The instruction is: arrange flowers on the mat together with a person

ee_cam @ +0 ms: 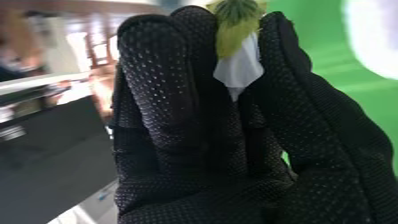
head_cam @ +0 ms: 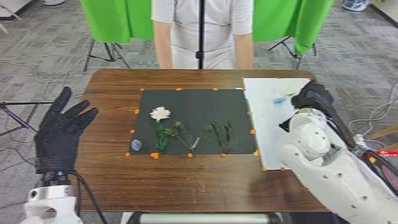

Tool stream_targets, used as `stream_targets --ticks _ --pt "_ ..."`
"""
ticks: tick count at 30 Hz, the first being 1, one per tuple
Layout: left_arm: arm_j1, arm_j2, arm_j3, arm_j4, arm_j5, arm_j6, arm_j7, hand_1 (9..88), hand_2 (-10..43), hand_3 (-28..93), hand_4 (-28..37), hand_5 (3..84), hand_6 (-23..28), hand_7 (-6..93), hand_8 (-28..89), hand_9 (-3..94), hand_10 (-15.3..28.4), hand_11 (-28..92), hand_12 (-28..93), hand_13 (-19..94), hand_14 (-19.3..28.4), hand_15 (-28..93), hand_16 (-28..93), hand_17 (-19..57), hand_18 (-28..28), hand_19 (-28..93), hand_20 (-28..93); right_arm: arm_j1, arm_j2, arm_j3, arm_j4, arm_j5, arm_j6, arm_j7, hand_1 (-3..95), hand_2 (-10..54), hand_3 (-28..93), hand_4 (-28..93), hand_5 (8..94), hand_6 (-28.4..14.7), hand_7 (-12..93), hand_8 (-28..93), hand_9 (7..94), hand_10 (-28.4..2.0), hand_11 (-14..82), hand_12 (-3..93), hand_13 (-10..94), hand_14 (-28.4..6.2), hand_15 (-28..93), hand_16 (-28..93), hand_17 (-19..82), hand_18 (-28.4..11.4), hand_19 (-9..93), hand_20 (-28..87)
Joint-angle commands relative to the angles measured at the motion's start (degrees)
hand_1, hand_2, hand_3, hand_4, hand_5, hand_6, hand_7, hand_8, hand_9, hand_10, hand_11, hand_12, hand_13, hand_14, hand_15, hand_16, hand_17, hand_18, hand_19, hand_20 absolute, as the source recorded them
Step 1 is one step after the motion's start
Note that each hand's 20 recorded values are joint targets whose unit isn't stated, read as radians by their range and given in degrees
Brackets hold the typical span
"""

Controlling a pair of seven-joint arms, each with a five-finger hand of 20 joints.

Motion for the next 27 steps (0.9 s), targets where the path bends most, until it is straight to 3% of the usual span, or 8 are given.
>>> stream_targets --ticks 1,10,14,21,27 --pt "1.2 -0.13 -0.52 -0.27 -0.83 0.63 0.41 21.8 7.7 73 -27.2 29.3 4.3 12.2 -9 34.5 17.1 22 12 28 22.9 42 -5 -5.3 25.4 59 5 7.0 -4.5 -7.7 -8.4 6.4 -0.2 -10.9 65.0 -9.5 63 -28 79.2 -0.4 30 -1 92.4 -6.4 13.6 37.6 84 -4.5 50 25 38 -17.8 87 3" --pt "1.4 -0.1 -1.81 -0.03 -1.47 0.8 1.54 21.8 7.6 73 -27.3 29.3 4.3 12.2 -9 34.6 16.8 22 12 28 22.9 42 -5 -5.3 25.5 59 5 15.9 -13.1 -22.3 -5.5 11.2 -5.1 -19.6 65.1 -9.5 63 -28 79.0 -0.6 30 0 92.3 -6.4 13.7 37.9 84 -4.8 51 24 38 -16.3 86 5" --pt "0.0 0.0 -1.24 0.57 -1.56 0.03 1.33 21.7 7.7 73 -27.3 29.4 4.3 12.1 -9 34.6 16.7 22 12 28 22.8 42 -5 -5.3 25.5 59 5 20.1 -15.3 -28.2 -1.9 12.5 -6.1 -21.5 64.8 -9.5 63 -28 78.8 -0.6 30 -1 92.2 -6.4 13.9 38.1 84 -4.7 51 24 37 -15.9 85 6" --pt "-1.4 1.81 0.86 1.25 -2.51 0.47 2.79 21.6 7.7 73 -27.1 29.2 4.2 12.0 -9 34.0 16.6 22 12 28 22.4 41 -5 -5.3 25.4 59 5 23.6 -17.8 -33.7 3.6 15.6 -7.3 -23.2 62.7 -9.5 65 -28 76.5 0.3 34 -2 90.9 -6.2 17.7 40.1 82 -4.8 57 21 34 -16.6 84 12" --pt "-2.3 1.58 1.37 1.58 -2.19 -0.02 2.2 21.5 7.7 73 -26.7 29.1 4.2 11.8 -8 33.6 16.6 22 12 27 22.3 41 -5 -5.6 25.5 59 5 26.1 -18.9 -37.7 7.5 12.6 -8.5 -21.1 61.6 -9.5 65 -28 76.2 0.9 33 -4 90.6 -6.3 18.5 40.0 81 -4.7 59 21 33 -17.0 83 14"
